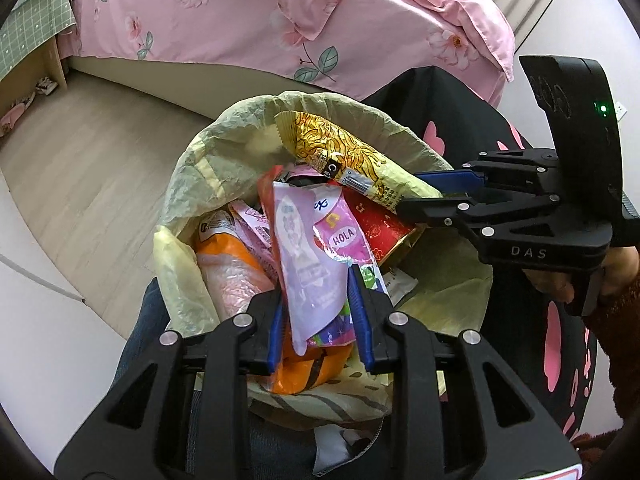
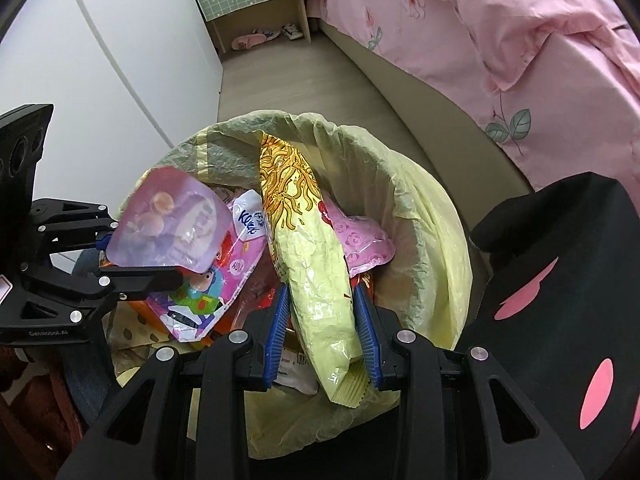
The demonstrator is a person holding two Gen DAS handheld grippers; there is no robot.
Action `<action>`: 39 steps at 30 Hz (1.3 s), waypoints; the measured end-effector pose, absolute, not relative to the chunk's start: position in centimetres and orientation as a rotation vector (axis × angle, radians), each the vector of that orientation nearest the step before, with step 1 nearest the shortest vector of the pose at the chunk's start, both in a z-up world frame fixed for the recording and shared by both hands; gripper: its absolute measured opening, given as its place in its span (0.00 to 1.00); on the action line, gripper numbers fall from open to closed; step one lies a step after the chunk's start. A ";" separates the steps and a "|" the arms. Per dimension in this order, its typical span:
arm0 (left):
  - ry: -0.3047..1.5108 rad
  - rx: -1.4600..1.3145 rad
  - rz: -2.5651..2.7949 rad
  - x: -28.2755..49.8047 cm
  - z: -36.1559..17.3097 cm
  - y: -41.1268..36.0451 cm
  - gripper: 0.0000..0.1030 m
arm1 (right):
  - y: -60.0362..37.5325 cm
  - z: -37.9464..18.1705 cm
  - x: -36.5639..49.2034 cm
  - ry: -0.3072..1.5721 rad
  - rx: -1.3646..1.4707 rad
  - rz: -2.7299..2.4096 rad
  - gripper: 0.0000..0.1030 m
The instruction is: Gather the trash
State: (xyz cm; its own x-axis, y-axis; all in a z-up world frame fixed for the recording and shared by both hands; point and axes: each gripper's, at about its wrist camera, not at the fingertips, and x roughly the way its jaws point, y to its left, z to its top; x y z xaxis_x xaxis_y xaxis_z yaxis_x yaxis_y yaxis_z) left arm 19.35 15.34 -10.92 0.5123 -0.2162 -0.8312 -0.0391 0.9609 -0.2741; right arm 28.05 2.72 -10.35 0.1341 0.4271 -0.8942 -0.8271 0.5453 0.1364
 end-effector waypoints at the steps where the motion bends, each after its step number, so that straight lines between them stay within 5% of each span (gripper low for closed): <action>1: 1.030 -0.272 -0.108 19.3 -10.9 15.3 0.26 | 2.7 -10.3 28.1 1.096 -0.445 0.953 0.31; 12: 1.008 -0.301 -0.135 18.8 -10.3 15.7 0.27 | 1.7 -9.2 27.1 1.065 -0.411 0.941 0.33; 21: 0.927 -0.327 -0.136 16.7 -7.2 16.3 0.56 | -1.0 -6.7 25.1 0.998 -0.349 0.879 0.44; 24: 0.882 -0.306 -0.099 15.8 -5.7 15.9 0.75 | -3.3 -4.3 23.4 0.923 -0.276 0.847 0.45; 30: 0.764 -0.279 -0.063 12.5 -2.5 13.4 0.85 | -8.8 -0.2 17.3 0.768 -0.196 0.726 0.45; 39: 0.643 -0.224 -0.081 5.9 0.8 6.4 0.85 | -17.2 1.3 8.0 0.707 -0.088 0.498 0.45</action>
State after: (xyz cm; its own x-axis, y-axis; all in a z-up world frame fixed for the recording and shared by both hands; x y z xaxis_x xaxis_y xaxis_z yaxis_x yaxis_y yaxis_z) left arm 5.89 6.40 0.79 0.7983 -0.1441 -0.5848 0.0056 0.9727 -0.2320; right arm 8.00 -17.21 1.26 0.6489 0.4086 -0.6419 -0.4672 0.8798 0.0877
